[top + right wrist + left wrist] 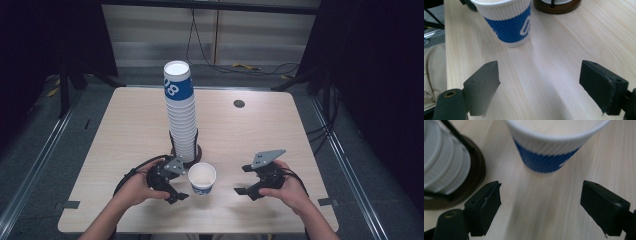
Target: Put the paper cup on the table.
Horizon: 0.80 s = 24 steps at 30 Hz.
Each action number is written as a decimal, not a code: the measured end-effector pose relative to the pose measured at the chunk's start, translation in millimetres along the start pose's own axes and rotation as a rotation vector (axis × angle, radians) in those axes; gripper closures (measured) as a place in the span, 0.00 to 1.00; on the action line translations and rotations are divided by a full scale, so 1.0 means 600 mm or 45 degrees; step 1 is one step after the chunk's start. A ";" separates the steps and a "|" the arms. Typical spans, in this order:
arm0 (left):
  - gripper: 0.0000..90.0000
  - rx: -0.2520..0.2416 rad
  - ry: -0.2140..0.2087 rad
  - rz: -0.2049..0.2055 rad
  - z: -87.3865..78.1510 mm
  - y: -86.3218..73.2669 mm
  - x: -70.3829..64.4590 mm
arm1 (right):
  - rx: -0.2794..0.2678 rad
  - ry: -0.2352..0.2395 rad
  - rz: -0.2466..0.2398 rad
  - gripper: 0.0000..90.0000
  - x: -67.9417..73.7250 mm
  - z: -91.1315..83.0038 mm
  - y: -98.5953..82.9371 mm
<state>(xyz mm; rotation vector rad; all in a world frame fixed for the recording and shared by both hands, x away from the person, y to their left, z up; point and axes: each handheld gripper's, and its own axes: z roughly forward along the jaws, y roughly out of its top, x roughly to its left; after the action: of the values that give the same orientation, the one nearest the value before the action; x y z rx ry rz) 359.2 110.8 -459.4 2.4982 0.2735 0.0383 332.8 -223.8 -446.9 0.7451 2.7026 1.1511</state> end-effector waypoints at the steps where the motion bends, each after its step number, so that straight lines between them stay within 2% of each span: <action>1: 0.18 -0.008 0.007 -0.001 -0.004 -0.007 0.002 | -0.003 -0.005 0.004 0.18 -0.001 -0.002 -0.003; 2: 0.18 -0.014 0.014 0.000 -0.005 -0.011 0.004 | -0.008 -0.005 0.017 0.18 -0.002 -0.004 -0.008; 3: 0.18 -0.025 0.018 -0.029 -0.007 -0.018 0.005 | -0.007 -0.012 0.023 0.18 -0.002 -0.006 -0.011; 7: 0.18 -0.035 0.038 -0.039 -0.015 -0.037 0.008 | -0.007 -0.037 0.047 0.18 -0.006 -0.013 -0.028; 10: 0.18 -0.056 0.049 -0.069 -0.018 -0.052 0.011 | 0.002 -0.059 0.064 0.18 -0.008 -0.016 -0.041; 17: 0.18 -0.049 0.088 -0.106 -0.027 -0.080 0.019 | 0.000 -0.093 0.097 0.18 -0.011 -0.018 -0.069; 21: 0.18 -0.034 0.112 -0.124 -0.029 -0.094 0.023 | 0.004 -0.125 0.091 0.18 -0.015 -0.020 -0.080; 23: 0.18 -0.052 0.119 -0.137 -0.027 -0.102 0.025 | 0.007 -0.138 0.100 0.18 -0.015 -0.020 -0.086; 24: 0.18 -0.036 0.123 -0.135 -0.028 -0.105 0.026 | 0.008 -0.143 0.100 0.18 -0.016 -0.020 -0.089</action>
<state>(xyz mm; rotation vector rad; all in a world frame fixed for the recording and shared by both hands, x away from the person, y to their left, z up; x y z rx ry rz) 361.2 173.3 -483.5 2.4534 0.4421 0.1195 316.6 -267.8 -476.7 0.8964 2.6074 1.0831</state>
